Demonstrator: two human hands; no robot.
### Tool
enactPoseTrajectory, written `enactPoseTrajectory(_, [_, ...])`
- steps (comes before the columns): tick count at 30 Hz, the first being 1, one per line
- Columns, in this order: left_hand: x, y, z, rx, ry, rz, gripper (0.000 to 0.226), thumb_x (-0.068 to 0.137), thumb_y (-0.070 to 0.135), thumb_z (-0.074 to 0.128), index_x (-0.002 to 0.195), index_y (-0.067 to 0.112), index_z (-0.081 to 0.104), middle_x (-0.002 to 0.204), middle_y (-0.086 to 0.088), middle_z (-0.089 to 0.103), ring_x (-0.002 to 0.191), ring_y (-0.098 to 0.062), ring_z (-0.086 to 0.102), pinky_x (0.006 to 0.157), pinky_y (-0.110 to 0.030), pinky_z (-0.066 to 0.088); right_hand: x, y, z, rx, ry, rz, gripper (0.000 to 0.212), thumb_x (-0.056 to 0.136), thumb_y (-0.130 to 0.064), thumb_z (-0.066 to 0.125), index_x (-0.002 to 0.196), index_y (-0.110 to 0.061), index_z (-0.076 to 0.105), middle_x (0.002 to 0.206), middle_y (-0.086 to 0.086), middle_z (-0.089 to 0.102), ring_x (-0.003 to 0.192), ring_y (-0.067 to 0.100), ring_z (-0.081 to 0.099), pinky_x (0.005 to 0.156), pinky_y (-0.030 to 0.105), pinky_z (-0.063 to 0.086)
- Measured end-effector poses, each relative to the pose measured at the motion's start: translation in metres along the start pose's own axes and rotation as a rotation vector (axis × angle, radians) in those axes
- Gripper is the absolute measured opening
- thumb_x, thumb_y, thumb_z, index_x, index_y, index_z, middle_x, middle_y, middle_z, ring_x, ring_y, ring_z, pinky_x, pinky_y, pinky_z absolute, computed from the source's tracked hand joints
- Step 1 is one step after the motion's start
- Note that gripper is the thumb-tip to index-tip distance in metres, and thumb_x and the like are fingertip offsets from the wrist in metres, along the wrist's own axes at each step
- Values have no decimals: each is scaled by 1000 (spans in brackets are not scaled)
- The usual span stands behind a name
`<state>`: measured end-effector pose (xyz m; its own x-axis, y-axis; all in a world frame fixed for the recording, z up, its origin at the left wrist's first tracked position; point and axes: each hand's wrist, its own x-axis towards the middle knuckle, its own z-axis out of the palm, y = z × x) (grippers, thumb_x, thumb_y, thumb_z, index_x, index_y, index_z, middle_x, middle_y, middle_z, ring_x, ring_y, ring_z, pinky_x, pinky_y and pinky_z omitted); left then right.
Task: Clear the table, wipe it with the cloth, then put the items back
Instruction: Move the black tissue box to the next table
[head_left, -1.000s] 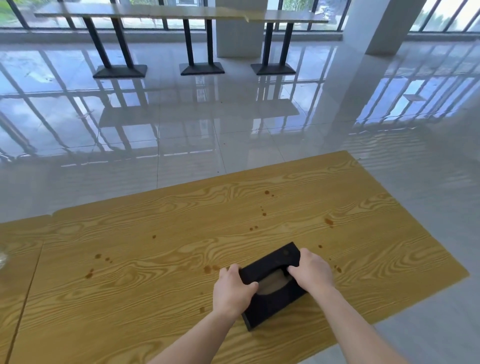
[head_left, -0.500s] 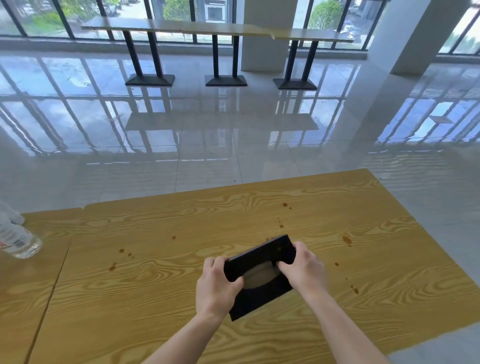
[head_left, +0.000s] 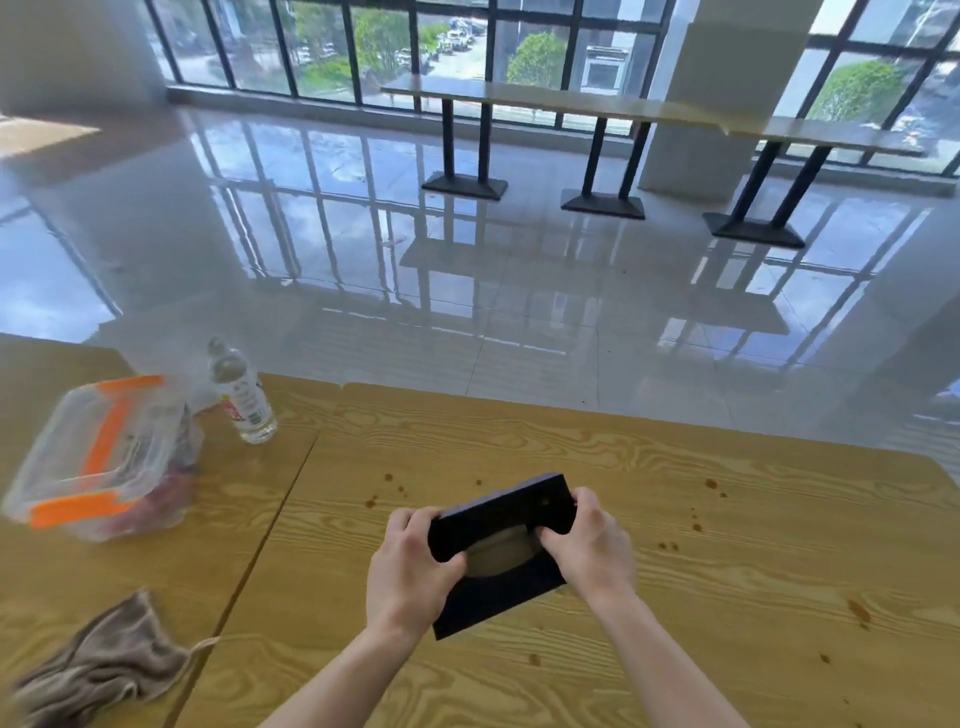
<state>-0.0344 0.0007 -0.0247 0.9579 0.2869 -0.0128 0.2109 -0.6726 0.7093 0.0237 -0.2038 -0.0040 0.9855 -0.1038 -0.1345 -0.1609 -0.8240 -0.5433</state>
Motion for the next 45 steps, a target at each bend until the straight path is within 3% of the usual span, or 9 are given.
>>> enactPoseTrajectory(3, [4,-27,-32,13,55,-53,52,78,37,76,126,25,57,111,12,49,84,-6,57,70,-18,46,1,-39,24,4,-26,-66,38,87,-37,70,113,-22,47,93,-8,54,77,18,54,63,32,47])
enactPoseTrajectory(11, [20,-110,-122,45,198,-139,56,75,37,78,127,25,58,110,12,50,88,-8,57,72,-21,45,-3,-146,105,72,-117,-210,32,85,-33,71,103,-28,45,93,-9,64,77,12,62,62,34,56])
enactPoseTrajectory(20, [31,-188,-182,87,380,-236,59,75,34,82,128,22,58,116,10,48,95,-13,61,71,-28,52,1,-242,185,165,-203,-330,35,86,-30,72,112,-24,50,96,-7,64,82,15,61,65,32,52])
enactPoseTrajectory(24, [32,-210,-182,100,441,-221,62,74,23,84,131,16,59,125,3,50,114,-19,56,86,-36,55,10,-257,213,268,-259,-333,39,82,-26,76,113,-26,51,99,-10,65,89,14,63,72,35,56])
enactPoseTrajectory(28, [32,-224,-175,83,486,-224,59,74,12,84,128,14,61,129,-2,50,121,-24,53,91,-43,55,25,-266,229,374,-313,-338,48,80,-24,82,118,-23,53,107,-12,64,96,7,60,70,15,45])
enactPoseTrajectory(33, [30,-237,-157,-5,541,-268,56,73,-1,82,125,15,65,131,0,47,122,-26,52,96,-46,52,41,-265,253,490,-373,-312,51,73,-22,87,110,-33,54,106,-17,66,102,3,62,86,31,55])
enactPoseTrajectory(39, [30,-243,-147,52,597,-255,62,67,-13,81,120,16,69,131,-4,51,121,-28,53,90,-49,55,55,-268,279,571,-432,-275,54,73,-12,85,110,-35,54,110,-13,66,108,8,62,92,38,56])
enactPoseTrajectory(45, [30,-246,-144,167,566,-217,67,59,-13,86,116,19,72,126,-3,51,115,-30,51,88,-47,53,72,-279,290,478,-440,-335,55,75,-8,83,116,-29,52,118,-12,61,115,8,54,91,27,49])
